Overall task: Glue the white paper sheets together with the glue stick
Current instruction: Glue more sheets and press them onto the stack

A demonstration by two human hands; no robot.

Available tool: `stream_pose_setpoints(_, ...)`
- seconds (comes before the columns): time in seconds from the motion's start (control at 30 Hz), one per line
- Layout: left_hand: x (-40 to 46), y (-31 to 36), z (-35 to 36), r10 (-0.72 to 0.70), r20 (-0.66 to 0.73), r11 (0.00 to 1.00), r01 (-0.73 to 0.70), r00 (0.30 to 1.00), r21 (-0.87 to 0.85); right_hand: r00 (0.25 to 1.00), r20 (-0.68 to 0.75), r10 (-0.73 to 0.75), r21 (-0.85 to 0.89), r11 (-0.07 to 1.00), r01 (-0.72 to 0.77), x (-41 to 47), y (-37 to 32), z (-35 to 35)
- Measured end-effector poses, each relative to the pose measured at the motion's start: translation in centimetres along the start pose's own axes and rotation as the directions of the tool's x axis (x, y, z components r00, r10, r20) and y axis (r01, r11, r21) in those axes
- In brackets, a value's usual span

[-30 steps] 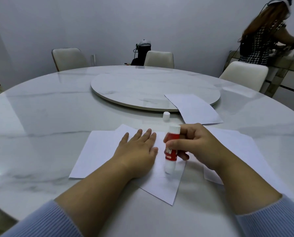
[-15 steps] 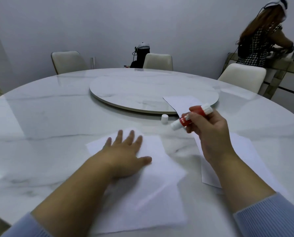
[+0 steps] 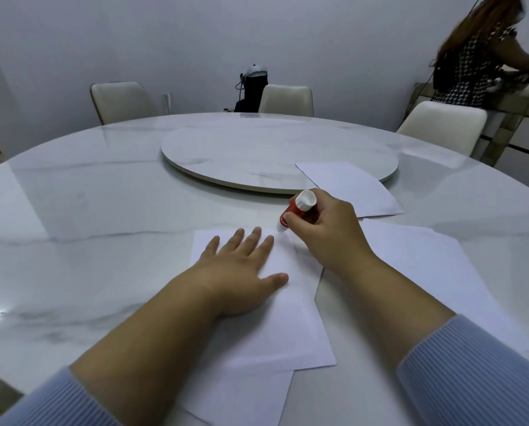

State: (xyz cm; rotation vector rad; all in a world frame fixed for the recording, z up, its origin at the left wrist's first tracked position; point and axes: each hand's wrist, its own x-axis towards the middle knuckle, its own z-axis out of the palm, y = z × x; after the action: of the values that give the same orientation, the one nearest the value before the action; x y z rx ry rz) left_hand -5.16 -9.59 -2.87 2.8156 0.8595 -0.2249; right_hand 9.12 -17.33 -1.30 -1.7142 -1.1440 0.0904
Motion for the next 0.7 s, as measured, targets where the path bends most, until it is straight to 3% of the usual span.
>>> stream_pose_setpoints(0.2,0.1,0.0,0.2,-0.005,-0.006,0.999,0.005,1.000,-0.031,0.995,0.095,-0.008,-0.029,1.000,0.011,-0.4,-0.1,-0.7)
stream_pose_setpoints(0.4,0.1,-0.1,0.2,0.003,-0.013,0.999,-0.004,1.000,-0.044,0.964,0.264,-0.041,0.078,0.997,0.021,-2.7,-1.7,-3.2)
stream_pose_setpoints(0.57,0.1,-0.2,0.2,0.005,-0.023,1.000,-0.005,1.000,-0.028,0.860,0.508,-0.060,0.232,0.970,-0.069,-4.1,-2.3,-4.4)
stream_pose_setpoints(0.7,0.1,-0.1,0.3,0.020,-0.019,1.000,-0.020,1.000,-0.023,0.690,0.716,-0.105,0.337,0.918,-0.210,-3.8,-2.1,-5.0)
